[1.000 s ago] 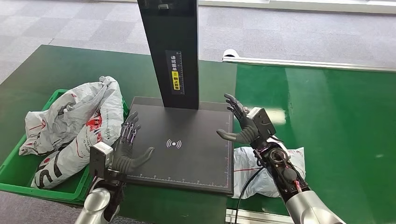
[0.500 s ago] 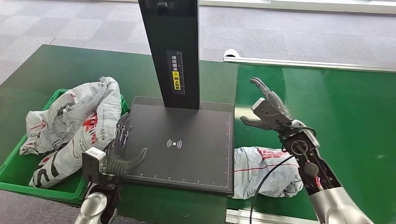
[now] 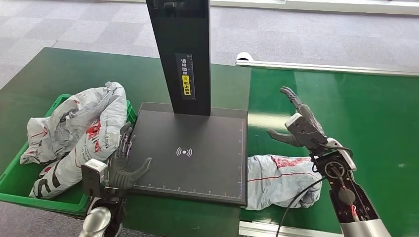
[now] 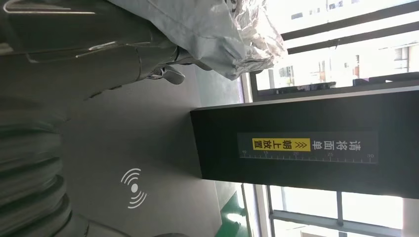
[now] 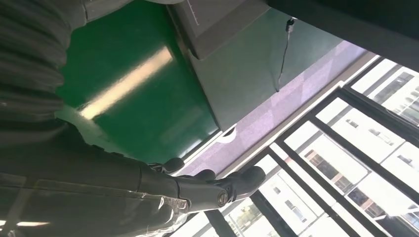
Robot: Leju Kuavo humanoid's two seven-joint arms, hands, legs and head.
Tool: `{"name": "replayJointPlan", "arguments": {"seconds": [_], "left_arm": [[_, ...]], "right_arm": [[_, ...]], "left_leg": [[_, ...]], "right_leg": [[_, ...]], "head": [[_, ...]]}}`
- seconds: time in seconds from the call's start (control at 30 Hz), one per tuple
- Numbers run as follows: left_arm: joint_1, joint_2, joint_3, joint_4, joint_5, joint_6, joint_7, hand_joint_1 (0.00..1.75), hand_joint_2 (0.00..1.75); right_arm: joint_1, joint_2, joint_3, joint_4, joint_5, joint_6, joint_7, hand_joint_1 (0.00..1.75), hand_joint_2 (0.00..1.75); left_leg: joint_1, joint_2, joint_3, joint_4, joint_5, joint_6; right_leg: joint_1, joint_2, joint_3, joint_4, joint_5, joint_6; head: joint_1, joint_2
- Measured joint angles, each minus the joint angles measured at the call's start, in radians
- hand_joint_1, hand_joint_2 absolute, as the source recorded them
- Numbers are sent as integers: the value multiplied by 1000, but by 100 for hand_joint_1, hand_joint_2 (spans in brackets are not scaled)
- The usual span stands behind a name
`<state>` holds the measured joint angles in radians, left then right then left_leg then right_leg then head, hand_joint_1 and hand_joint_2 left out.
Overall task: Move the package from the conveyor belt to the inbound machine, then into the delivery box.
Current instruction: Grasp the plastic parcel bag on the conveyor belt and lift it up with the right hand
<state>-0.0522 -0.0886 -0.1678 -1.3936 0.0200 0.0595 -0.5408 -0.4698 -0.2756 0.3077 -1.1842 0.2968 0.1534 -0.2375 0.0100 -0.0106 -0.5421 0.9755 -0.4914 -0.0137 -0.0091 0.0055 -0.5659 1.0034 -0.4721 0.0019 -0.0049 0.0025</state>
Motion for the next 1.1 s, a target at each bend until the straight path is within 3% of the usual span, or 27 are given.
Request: {"name": "replayJointPlan", "arguments": {"seconds": [0.13, 0.3, 0.4, 0.53, 0.77, 0.8, 0.9, 0.93, 1.1], "left_arm": [[3, -8, 5, -3, 2, 0, -2, 0, 175], [3, -18, 11, -22, -11, -8, 14, 0, 175], [1, -23, 12, -28, -22, -20, 30, 0, 175], [-11, -30, 11, -28, -30, -29, 43, 0, 175], [-36, -39, 7, -23, -34, -27, 76, 0, 175], [-36, -39, 6, -22, -35, -27, 78, 0, 175], [-42, -42, 3, -8, -37, -26, 80, 0, 175], [-43, -44, 2, -3, -37, -25, 80, 0, 175], [-44, -49, 2, 9, -37, -21, 80, 0, 175]], "right_arm": [[65, -15, -17, -28, 68, -7, 85, 0, 175], [196, -33, -52, -35, 235, -52, 195, 0, 175], [286, -33, -75, -51, 300, -31, 249, 0, 175], [362, -29, -92, -63, 324, 16, 268, 0, 175], [384, 2, -100, -34, 378, 39, 279, 0, 175], [385, 6, -102, -29, 387, 42, 281, 22, 175], [384, 16, -104, -10, 430, 66, 290, 153, 175], [380, 20, -104, 0, 446, 68, 290, 175, 175], [354, 42, -104, 44, 487, 37, 282, 175, 175]], "left_leg": [[0, -2, -1, 0, 0, 0], [0, -2, -2, 0, -1, 0], [0, -2, -2, 0, -1, 0], [0, 0, -1, 0, -1, 0], [0, 0, 0, 0, 0, 0], [0, 0, 0, 0, 0, 0], [0, 0, 0, 0, 0, 0], [0, 0, 0, 0, 0, 0], [0, 0, 2, 0, 0, 0]], "right_leg": [[0, -2, 0, 0, 0, 0], [0, -2, 0, 0, -1, 1], [0, -3, 0, -1, -1, 1], [0, -1, 0, -1, -1, 0], [0, -1, 1, -1, -1, 0], [0, -1, 1, -1, -1, 0], [0, -1, 1, -1, -1, 0], [0, -1, 1, -1, -1, 0], [0, -1, 3, -1, -1, 0]], "head": [[0, 0], [0, 0], [0, 0], [0, 0], [0, 0], [0, 0], [0, 0], [0, 0], [0, 0]]}}
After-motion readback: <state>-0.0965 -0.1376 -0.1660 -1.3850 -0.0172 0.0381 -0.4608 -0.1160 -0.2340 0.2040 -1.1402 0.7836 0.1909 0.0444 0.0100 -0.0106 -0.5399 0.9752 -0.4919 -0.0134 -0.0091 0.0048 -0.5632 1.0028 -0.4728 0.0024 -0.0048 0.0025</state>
